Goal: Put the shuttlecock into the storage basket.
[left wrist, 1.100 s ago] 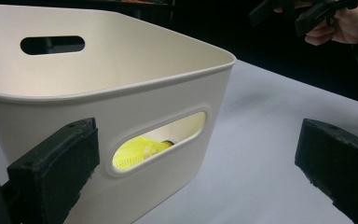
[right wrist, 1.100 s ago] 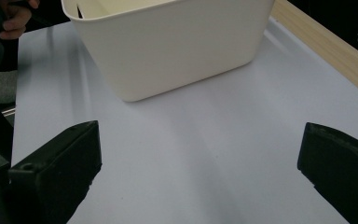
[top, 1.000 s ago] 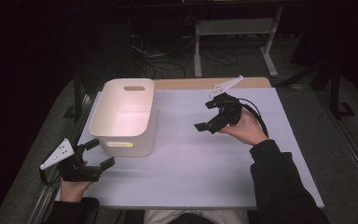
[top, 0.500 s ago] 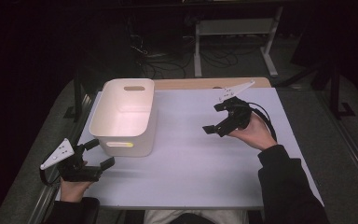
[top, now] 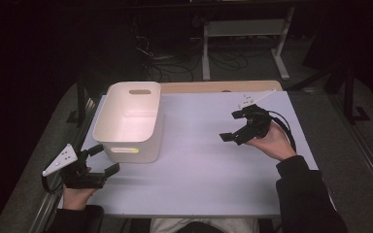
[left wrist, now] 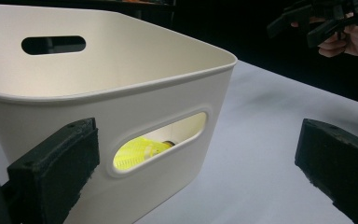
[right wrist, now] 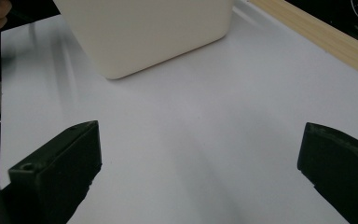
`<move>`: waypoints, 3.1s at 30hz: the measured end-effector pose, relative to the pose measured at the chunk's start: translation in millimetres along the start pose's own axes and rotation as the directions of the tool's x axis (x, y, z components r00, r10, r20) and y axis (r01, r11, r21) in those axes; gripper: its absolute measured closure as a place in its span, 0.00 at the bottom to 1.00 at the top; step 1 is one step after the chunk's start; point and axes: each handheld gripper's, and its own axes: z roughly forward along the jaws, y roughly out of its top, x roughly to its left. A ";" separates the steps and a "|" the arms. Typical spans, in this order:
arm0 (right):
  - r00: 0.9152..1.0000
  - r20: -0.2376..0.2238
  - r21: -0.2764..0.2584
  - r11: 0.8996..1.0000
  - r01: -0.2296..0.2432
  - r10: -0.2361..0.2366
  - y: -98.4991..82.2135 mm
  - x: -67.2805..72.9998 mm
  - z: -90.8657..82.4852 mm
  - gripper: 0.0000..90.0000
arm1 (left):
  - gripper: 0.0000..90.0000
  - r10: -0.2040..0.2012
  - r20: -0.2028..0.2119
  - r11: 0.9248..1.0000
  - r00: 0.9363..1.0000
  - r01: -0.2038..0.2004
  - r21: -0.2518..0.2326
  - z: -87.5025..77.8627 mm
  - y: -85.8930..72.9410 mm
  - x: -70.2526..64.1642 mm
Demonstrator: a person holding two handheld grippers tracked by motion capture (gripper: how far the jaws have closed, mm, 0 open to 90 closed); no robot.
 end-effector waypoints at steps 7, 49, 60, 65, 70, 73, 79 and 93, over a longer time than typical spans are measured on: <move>1.000 0.012 0.016 1.000 -0.013 0.013 -11.8 -3.1 -3.3 0.00 | 0.00 -0.001 -0.001 1.000 1.000 0.001 0.000 0.2 0.0 0.0; 0.991 0.059 -0.053 0.992 -0.118 0.121 -73.6 -1.4 -32.5 0.00 | 0.00 0.001 0.003 1.000 1.000 -0.001 0.017 2.3 0.0 0.9; 0.986 0.066 -0.067 0.986 -0.152 0.156 -92.4 3.1 -37.6 0.00 | 0.00 -0.001 -0.001 1.000 1.000 0.001 0.019 2.1 -0.1 1.2; 0.983 0.069 -0.069 0.984 -0.166 0.170 -102.3 4.9 -39.1 0.00 | 0.00 -0.003 -0.005 1.000 1.000 0.003 0.018 1.8 -0.1 1.2; 0.978 0.089 -0.085 0.980 -0.181 0.188 -114.9 8.3 -41.9 0.00 | 0.00 -0.001 -0.006 1.000 1.000 0.001 0.017 1.6 -0.1 1.3; 0.976 0.093 -0.084 0.979 -0.187 0.195 -122.8 11.2 -43.6 0.00 | 0.00 0.000 -0.008 1.000 1.000 0.001 0.015 1.5 0.0 1.3; 0.975 0.103 -0.085 0.979 -0.187 0.196 -136.2 16.6 -47.4 0.00 | 0.00 0.000 -0.010 1.000 1.000 0.000 0.015 1.3 0.0 1.3; 0.973 0.116 -0.102 0.977 -0.190 0.201 -153.6 21.6 -49.6 0.00 | 0.00 0.007 -0.007 1.000 1.000 -0.007 0.020 1.3 0.1 1.5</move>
